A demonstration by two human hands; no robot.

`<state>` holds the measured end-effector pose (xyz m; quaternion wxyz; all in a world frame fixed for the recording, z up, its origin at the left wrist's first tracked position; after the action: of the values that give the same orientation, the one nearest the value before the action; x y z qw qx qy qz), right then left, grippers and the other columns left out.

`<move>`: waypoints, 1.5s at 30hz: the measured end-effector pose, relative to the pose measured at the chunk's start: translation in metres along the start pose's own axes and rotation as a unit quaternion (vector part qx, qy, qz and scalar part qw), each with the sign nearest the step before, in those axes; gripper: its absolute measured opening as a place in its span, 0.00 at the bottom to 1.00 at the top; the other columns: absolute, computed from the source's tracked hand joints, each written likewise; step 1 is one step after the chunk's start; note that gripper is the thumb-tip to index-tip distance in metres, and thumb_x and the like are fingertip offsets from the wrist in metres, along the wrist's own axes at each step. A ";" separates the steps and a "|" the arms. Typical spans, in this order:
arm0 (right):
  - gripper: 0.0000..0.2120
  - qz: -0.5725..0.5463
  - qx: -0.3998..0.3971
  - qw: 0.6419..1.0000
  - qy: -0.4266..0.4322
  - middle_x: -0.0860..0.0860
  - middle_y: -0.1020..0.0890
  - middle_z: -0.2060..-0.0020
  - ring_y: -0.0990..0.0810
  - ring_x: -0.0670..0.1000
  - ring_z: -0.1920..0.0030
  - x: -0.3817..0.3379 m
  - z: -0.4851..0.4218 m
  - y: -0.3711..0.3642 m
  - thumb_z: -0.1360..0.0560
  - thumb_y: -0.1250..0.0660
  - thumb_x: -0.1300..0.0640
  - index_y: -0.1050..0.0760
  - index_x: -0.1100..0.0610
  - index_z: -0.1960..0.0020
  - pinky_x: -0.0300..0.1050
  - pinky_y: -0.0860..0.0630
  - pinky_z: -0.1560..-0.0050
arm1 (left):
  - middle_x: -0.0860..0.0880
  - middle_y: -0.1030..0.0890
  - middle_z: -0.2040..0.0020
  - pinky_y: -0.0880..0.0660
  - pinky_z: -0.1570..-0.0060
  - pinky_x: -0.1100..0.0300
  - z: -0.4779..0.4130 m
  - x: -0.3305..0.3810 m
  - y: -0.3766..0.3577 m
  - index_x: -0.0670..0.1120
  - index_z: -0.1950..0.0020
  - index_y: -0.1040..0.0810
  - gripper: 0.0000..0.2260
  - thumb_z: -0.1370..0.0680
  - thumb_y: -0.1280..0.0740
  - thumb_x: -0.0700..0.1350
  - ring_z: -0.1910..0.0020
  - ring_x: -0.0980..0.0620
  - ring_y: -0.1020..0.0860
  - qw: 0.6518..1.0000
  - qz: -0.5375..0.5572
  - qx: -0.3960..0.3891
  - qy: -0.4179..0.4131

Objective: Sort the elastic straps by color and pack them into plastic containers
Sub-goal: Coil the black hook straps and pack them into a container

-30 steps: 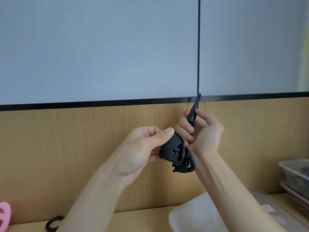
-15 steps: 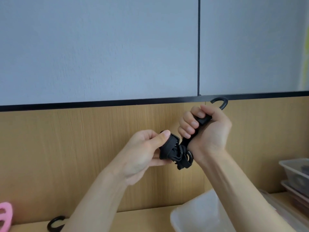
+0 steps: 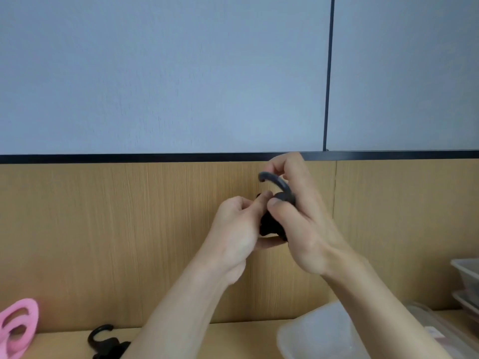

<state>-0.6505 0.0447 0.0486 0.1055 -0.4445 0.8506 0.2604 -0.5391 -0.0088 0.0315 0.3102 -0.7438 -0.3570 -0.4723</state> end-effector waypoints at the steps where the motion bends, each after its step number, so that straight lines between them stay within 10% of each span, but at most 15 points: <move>1: 0.12 0.021 0.002 1.000 0.003 0.51 0.27 0.52 0.27 0.56 0.53 -0.002 0.001 -0.004 0.31 0.42 0.61 0.33 0.53 0.47 0.52 0.27 0.54 | 0.42 0.15 0.57 0.20 0.61 0.58 0.000 0.001 0.002 0.37 0.54 0.17 0.15 0.16 0.36 0.46 0.55 0.48 0.15 1.000 0.005 0.010 -0.011; 8: 0.08 0.047 0.011 0.996 0.070 0.52 0.27 0.52 0.26 0.57 0.47 -0.011 0.005 -0.034 0.29 0.40 0.59 0.31 0.56 0.50 0.56 0.28 0.52 | 0.50 0.23 0.73 0.26 0.74 0.65 0.000 0.008 0.017 0.42 0.65 0.28 0.15 0.18 0.36 0.37 0.74 0.56 0.22 0.992 0.087 0.093 -0.023; 14: 0.12 -0.013 0.011 0.991 0.130 0.53 0.23 0.44 0.26 0.57 0.34 -0.013 0.007 -0.037 0.22 0.43 0.56 0.26 0.61 0.45 0.55 0.31 0.32 | 0.43 0.16 0.57 0.19 0.59 0.57 0.000 0.016 0.024 0.38 0.52 0.19 0.10 0.20 0.31 0.45 0.57 0.48 0.15 0.976 0.195 0.095 -0.022; 21: 0.16 -0.038 0.073 0.994 0.068 0.51 0.24 0.42 0.23 0.52 0.42 -0.012 0.002 -0.028 0.26 0.33 0.64 0.28 0.59 0.39 0.33 0.29 0.48 | 0.37 0.17 0.49 0.20 0.43 0.49 -0.003 0.019 0.026 0.31 0.45 0.18 0.21 0.28 0.24 0.47 0.50 0.42 0.17 0.970 0.216 0.112 -0.024; 27: 0.31 -0.033 -0.007 0.999 -0.038 0.41 0.26 0.33 0.29 0.38 0.31 -0.002 0.001 -0.014 0.27 0.31 0.52 0.36 0.49 0.26 0.26 0.33 0.39 | 0.41 0.13 0.56 0.20 0.67 0.62 -0.003 0.021 0.033 0.43 0.60 0.11 0.10 0.24 0.26 0.48 0.60 0.49 0.14 0.981 0.157 0.105 -0.035; 31: 0.25 0.030 -0.050 0.998 -0.027 0.42 0.22 0.39 0.23 0.46 0.37 0.002 0.000 -0.011 0.23 0.30 0.59 0.31 0.48 0.29 0.37 0.28 0.37 | 0.43 0.13 0.55 0.21 0.66 0.59 -0.003 0.021 0.036 0.49 0.60 0.11 0.09 0.25 0.26 0.52 0.59 0.48 0.14 0.984 0.112 0.134 -0.016; 45: 0.27 0.136 -0.066 0.988 0.017 0.39 0.23 0.39 0.25 0.39 0.40 0.009 0.001 -0.012 0.22 0.29 0.55 0.33 0.44 0.26 0.26 0.32 0.41 | 0.45 0.14 0.59 0.22 0.70 0.61 -0.006 0.011 0.041 0.46 0.56 0.13 0.12 0.23 0.28 0.54 0.67 0.50 0.16 0.983 0.113 0.133 0.058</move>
<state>-0.6466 0.0333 0.0395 0.0250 -0.3348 0.8860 0.3198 -0.5054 -0.0336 0.0393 0.4780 -0.7028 -0.3111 -0.4252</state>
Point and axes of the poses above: each hand's wrist, its own z-axis away from the middle knuckle, its own y-axis out of the back of the hand, x = y × z, the point moved 1 cm from there along -z, towards the middle knuckle
